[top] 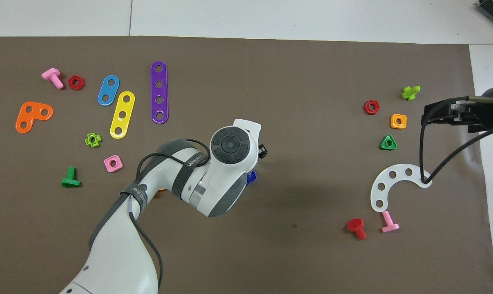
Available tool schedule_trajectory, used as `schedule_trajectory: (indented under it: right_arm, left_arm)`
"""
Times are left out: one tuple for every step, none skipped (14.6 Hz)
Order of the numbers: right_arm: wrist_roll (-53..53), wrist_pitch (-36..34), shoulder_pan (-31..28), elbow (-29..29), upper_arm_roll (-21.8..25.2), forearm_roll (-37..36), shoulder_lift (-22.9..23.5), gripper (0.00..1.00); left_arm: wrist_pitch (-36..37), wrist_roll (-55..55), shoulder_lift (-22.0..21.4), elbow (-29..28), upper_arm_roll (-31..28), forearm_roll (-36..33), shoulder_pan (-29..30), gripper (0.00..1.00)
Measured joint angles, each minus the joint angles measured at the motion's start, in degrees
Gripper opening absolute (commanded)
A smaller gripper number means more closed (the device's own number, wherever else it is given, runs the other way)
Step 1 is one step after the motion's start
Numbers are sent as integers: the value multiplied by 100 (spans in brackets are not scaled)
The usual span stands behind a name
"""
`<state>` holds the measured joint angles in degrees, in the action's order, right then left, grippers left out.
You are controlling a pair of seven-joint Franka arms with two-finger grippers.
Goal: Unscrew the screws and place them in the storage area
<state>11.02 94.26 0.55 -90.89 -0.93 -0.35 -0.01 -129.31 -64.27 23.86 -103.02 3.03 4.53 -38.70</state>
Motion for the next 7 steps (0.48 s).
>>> schedule_trajectory:
  right_arm:
    - [0, 0, 0, 0, 0, 0, 0, 100]
    - [0, 0, 0, 0, 0, 0, 0, 100]
    - [0, 0, 0, 0, 0, 0, 0, 100]
    - [0, 0, 0, 0, 0, 0, 0, 100]
    - [0, 0, 0, 0, 0, 0, 0, 100]
    - [0, 0, 0, 0, 0, 0, 0, 100]
    - [0, 0, 0, 0, 0, 0, 0, 100]
  left_arm:
    - [8, 0, 4, -36, 3, 0, -40, 65]
    - [41, 0, 4, -68, 1, -1, -80, 65]
    - [89, 0, 5, -91, 1, -1, -113, 63]
    - [111, 0, 5, -101, -1, -1, -140, 61]
    - [121, 0, 5, -104, -1, -1, -153, 57]
    - [126, 0, 4, -104, -2, -2, -155, 50]
    - [131, 0, 4, -104, -6, -2, -155, 42]
